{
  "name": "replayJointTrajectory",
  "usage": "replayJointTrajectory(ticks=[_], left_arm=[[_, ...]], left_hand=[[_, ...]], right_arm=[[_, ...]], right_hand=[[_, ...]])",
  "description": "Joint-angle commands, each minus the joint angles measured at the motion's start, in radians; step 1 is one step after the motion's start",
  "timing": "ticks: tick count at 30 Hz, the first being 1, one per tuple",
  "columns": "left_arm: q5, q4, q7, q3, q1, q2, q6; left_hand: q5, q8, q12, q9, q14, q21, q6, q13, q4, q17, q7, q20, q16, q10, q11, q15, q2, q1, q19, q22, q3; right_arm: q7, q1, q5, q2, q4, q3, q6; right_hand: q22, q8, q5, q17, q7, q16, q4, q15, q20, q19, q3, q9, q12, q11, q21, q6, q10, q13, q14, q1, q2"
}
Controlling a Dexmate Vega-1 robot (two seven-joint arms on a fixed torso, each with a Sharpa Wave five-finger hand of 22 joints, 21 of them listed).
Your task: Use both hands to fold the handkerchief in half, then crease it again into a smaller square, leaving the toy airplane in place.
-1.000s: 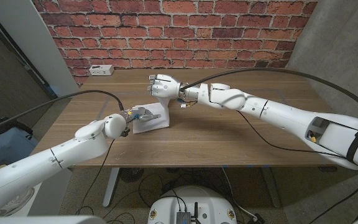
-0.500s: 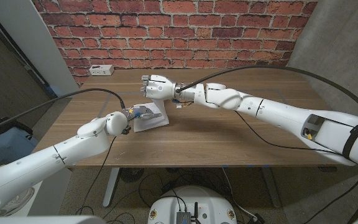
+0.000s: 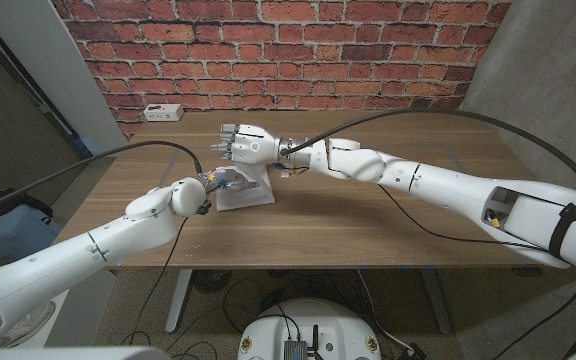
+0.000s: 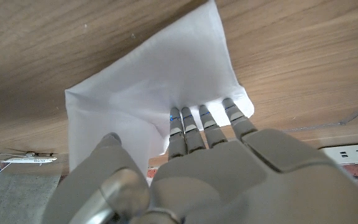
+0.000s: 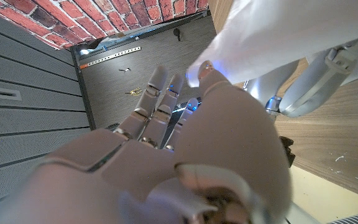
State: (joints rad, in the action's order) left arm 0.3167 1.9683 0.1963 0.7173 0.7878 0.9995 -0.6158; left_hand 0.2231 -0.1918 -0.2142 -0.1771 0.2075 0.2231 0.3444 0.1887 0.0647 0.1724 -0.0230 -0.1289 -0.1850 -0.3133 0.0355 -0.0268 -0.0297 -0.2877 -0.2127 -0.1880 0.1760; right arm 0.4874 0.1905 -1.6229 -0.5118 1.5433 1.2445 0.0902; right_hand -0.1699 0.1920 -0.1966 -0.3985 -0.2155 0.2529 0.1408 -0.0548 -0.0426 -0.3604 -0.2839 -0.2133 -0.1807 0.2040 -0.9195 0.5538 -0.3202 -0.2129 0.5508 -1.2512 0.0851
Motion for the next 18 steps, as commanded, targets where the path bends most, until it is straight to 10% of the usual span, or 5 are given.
replayJointTrajectory(ticks=[1,18], left_arm=[[0.012,-0.006,0.008,0.005,-0.010,-0.008,0.002],[0.033,0.122,-0.076,-0.058,0.070,0.046,-0.045]], left_hand=[[0.008,0.006,0.001,-0.001,-0.001,0.004,-0.006,0.004,-0.007,0.001,0.003,-0.004,0.003,-0.001,-0.005,-0.002,0.000,-0.008,-0.008,-0.004,0.002],[0.009,-0.001,0.003,-0.001,-0.002,0.003,0.009,0.004,-0.011,0.001,0.018,-0.004,0.003,-0.001,-0.007,-0.002,-0.005,-0.011,-0.011,-0.005,0.003]], right_arm=[[-0.023,0.039,-0.028,-0.029,0.056,-0.004,-0.048],[-0.114,0.109,-0.014,-0.052,0.098,-0.062,-0.085]], right_hand=[[0.000,-0.001,-0.007,-0.004,-0.003,-0.017,-0.022,-0.162,-0.049,-0.017,-0.019,0.005,-0.010,-0.011,0.056,-0.112,0.089,0.005,-0.035,0.114,-0.018],[-0.001,0.008,-0.003,-0.008,-0.003,-0.017,-0.052,-0.165,-0.035,-0.028,-0.025,0.004,-0.022,-0.018,0.073,-0.111,0.072,0.006,-0.033,0.197,0.009]])
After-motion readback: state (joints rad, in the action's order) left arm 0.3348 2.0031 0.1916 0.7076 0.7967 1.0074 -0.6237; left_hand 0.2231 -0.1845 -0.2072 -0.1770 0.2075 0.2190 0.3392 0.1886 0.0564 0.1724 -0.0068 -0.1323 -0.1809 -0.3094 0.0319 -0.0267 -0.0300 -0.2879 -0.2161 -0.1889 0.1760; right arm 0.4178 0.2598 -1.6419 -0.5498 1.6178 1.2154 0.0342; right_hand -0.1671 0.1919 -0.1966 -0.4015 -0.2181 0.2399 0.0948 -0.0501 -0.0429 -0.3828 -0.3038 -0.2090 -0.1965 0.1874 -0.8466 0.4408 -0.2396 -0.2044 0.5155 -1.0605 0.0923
